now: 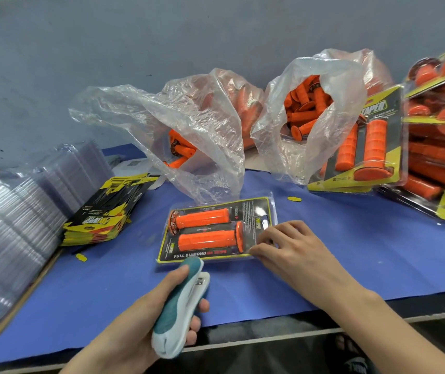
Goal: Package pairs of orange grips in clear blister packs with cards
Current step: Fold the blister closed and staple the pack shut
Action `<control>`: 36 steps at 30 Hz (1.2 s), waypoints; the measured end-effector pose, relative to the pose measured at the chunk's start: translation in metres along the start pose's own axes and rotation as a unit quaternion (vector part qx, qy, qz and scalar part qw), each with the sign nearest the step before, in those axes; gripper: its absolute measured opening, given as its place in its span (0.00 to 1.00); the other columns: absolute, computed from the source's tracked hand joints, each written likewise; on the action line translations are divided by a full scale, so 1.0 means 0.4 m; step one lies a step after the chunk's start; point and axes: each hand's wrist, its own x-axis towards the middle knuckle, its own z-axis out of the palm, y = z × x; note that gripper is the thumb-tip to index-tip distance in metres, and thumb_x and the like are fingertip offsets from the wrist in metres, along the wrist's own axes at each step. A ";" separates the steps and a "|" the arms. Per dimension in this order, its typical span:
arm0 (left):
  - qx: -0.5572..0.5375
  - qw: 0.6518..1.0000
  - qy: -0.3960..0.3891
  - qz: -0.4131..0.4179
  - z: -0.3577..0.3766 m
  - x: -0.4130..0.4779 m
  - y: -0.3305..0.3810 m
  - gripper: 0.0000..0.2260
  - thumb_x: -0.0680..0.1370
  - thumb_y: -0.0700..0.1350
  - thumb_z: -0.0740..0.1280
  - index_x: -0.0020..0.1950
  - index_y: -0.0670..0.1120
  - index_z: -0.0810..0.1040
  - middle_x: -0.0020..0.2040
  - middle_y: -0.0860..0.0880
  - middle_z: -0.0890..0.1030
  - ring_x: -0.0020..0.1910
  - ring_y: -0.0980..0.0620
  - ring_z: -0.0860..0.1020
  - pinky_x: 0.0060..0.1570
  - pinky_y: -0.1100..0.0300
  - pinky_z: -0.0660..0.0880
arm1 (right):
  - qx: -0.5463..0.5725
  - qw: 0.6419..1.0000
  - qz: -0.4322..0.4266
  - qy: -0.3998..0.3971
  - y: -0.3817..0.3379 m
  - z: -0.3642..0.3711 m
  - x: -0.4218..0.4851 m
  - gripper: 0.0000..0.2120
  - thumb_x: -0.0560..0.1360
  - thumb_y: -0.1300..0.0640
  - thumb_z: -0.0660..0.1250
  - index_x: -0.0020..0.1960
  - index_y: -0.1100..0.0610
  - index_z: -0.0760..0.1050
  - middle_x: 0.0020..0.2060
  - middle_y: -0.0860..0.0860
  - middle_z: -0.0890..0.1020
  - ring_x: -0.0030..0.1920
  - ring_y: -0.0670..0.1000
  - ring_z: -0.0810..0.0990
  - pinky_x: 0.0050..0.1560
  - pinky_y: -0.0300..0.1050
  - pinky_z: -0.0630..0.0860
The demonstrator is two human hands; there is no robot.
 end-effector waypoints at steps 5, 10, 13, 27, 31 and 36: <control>0.010 0.997 0.024 0.076 -0.005 -0.033 0.018 0.27 0.67 0.63 0.72 0.52 0.41 0.85 0.45 0.37 0.79 0.33 0.44 0.75 0.34 0.53 0.76 | -0.014 0.998 0.061 -0.030 0.025 -0.007 0.003 0.14 0.66 0.61 0.79 0.47 0.47 0.81 0.47 0.46 0.81 0.47 0.53 0.80 0.52 0.48 0.72; 0.075 0.984 0.051 0.152 -0.073 -0.071 0.049 0.34 0.62 0.69 0.75 0.51 0.41 0.84 0.46 0.35 0.80 0.36 0.40 0.76 0.38 0.49 0.76 | -0.037 0.963 0.257 -0.070 0.102 -0.044 -0.015 0.18 0.66 0.67 0.76 0.51 0.50 0.83 0.59 0.55 0.80 0.56 0.63 0.78 0.52 0.56 0.73; 0.062 0.975 0.042 0.207 -0.111 -0.066 0.066 0.35 0.61 0.70 0.76 0.58 0.46 0.83 0.49 0.35 0.82 0.46 0.38 0.82 0.41 0.48 0.80 | 0.082 0.920 0.379 -0.050 0.116 -0.053 -0.024 0.21 0.75 0.67 0.65 0.64 0.51 0.78 0.65 0.56 0.74 0.60 0.61 0.73 0.56 0.55 0.71; 0.242 0.920 0.071 0.299 -0.002 0.213 0.190 0.30 0.67 0.75 0.66 0.49 0.50 0.80 0.42 0.53 0.81 0.39 0.53 0.76 0.45 0.51 0.70 | 0.551 0.538 0.625 0.126 0.046 0.019 0.039 0.15 0.78 0.64 0.66 0.64 0.60 0.71 0.43 0.57 0.82 0.36 0.51 0.80 0.37 0.42 0.81; 0.208 0.943 0.001 0.260 -0.044 0.191 0.182 0.33 0.68 0.71 0.67 0.58 0.45 0.81 0.53 0.45 0.85 0.50 0.45 0.83 0.54 0.48 0.77 | 0.508 0.573 0.635 0.102 0.060 0.034 0.050 0.14 0.77 0.68 0.62 0.61 0.63 0.75 0.44 0.59 0.83 0.41 0.56 0.82 0.47 0.53 0.81; 0.223 0.953 -0.095 0.183 -0.066 0.188 0.115 0.23 0.77 0.64 0.65 0.63 0.50 0.80 0.63 0.37 0.79 0.61 0.40 0.79 0.64 0.49 0.73 | 0.466 0.655 0.595 -0.008 0.064 0.039 0.077 0.11 0.77 0.69 0.62 0.55 0.61 0.80 0.42 0.58 0.85 0.40 0.55 0.81 0.47 0.52 0.79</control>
